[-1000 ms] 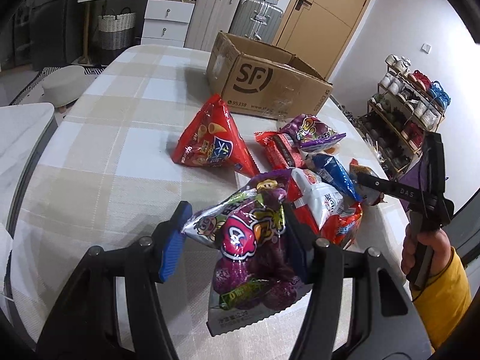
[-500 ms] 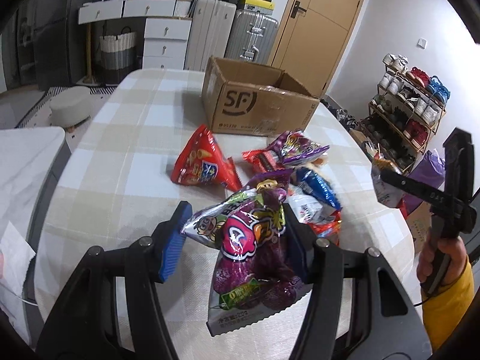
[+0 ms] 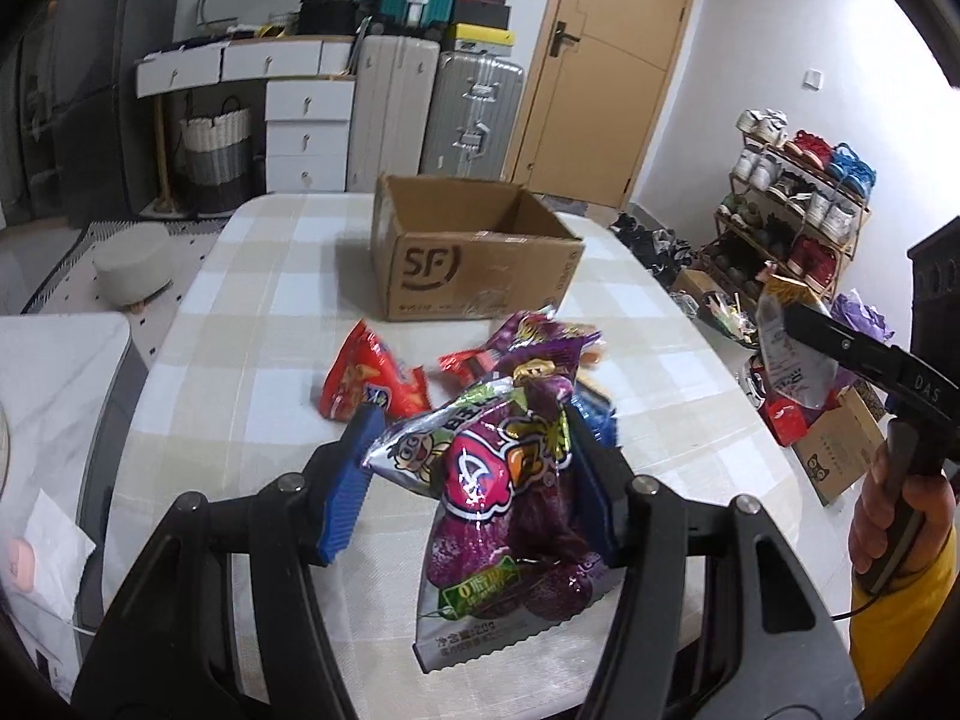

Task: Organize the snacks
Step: 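Carry the purple bag and white noodle bag over the SF box with both tools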

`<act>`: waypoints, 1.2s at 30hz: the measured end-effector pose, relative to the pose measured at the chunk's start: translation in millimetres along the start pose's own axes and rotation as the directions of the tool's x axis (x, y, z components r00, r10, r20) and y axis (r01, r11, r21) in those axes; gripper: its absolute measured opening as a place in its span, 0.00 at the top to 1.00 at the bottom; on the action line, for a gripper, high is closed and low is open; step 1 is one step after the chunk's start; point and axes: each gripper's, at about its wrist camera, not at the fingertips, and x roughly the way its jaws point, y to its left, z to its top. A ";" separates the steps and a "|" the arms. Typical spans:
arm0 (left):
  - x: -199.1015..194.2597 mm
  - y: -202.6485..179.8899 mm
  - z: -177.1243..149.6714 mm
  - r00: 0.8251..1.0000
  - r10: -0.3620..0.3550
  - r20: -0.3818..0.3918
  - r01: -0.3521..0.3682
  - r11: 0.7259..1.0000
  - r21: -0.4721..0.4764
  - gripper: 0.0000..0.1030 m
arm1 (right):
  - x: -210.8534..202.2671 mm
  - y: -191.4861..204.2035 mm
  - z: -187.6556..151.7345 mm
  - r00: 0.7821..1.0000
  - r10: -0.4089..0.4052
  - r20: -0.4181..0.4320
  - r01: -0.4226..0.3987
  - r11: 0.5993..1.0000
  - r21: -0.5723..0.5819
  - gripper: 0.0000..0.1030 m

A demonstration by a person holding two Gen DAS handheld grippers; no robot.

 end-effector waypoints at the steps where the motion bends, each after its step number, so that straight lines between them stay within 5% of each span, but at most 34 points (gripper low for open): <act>1: -2.5 -2.8 2.3 1.000 -0.007 0.002 0.007 1.000 0.005 0.45 | -1.4 2.5 1.7 1.000 0.006 0.002 -0.006 1.000 -0.003 0.48; 21: -25.9 -20.0 90.7 0.996 -0.045 0.081 0.040 0.997 0.065 0.45 | -9.4 36.3 96.1 0.993 0.098 0.070 -0.094 0.994 -0.060 0.48; 36: 29.8 -26.8 199.9 0.997 -0.003 0.075 -0.004 0.996 0.090 0.45 | 76.3 30.1 165.4 0.993 0.109 0.053 -0.102 0.988 -0.113 0.48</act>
